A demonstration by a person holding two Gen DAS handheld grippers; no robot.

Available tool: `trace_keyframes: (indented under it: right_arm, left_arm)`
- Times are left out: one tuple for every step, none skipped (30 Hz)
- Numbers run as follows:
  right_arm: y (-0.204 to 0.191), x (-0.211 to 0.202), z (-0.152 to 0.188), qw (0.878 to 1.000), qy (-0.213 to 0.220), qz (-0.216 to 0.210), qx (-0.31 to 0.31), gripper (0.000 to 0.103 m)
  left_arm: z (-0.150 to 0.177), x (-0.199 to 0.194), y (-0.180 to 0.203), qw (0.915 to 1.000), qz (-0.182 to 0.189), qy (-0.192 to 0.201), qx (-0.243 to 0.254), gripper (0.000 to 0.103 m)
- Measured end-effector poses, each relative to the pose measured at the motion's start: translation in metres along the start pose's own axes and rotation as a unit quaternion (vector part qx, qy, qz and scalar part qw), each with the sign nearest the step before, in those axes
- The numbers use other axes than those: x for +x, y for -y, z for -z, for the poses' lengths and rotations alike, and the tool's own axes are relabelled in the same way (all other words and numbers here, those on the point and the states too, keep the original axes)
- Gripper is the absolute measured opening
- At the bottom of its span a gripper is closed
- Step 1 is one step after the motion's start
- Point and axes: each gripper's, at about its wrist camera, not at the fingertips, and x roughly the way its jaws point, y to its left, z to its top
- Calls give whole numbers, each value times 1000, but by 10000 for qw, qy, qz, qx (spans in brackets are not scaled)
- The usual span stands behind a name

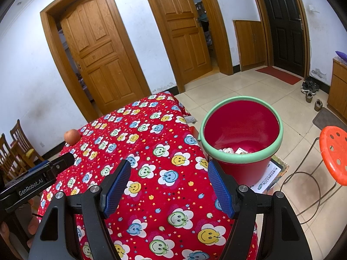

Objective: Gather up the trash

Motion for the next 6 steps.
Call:
trace_keyframes:
  right_arm:
    - [0, 0, 0, 10000, 2, -3, 2, 74]
    - [0, 0, 0, 10000, 0, -1, 1, 74]
    - [0, 0, 0, 10000, -1, -3, 1, 74]
    - [0, 0, 0, 10000, 0, -7, 0, 75]
    - [0, 0, 0, 10000, 1, -4, -3, 74]
    - [0, 0, 1, 10000, -2, -5, -5, 74]
  left_arm:
    - [0, 0, 0, 10000, 0, 2, 0, 86]
    - [1, 0, 0, 10000, 1, 3, -2, 86]
    - [2, -1, 1, 10000, 0, 2, -5, 86]
    - [1, 0, 0, 10000, 1, 1, -5, 86]
    - [1, 0, 0, 10000, 3, 0, -5, 86]
    - [1, 0, 0, 10000, 0, -1, -3, 86]
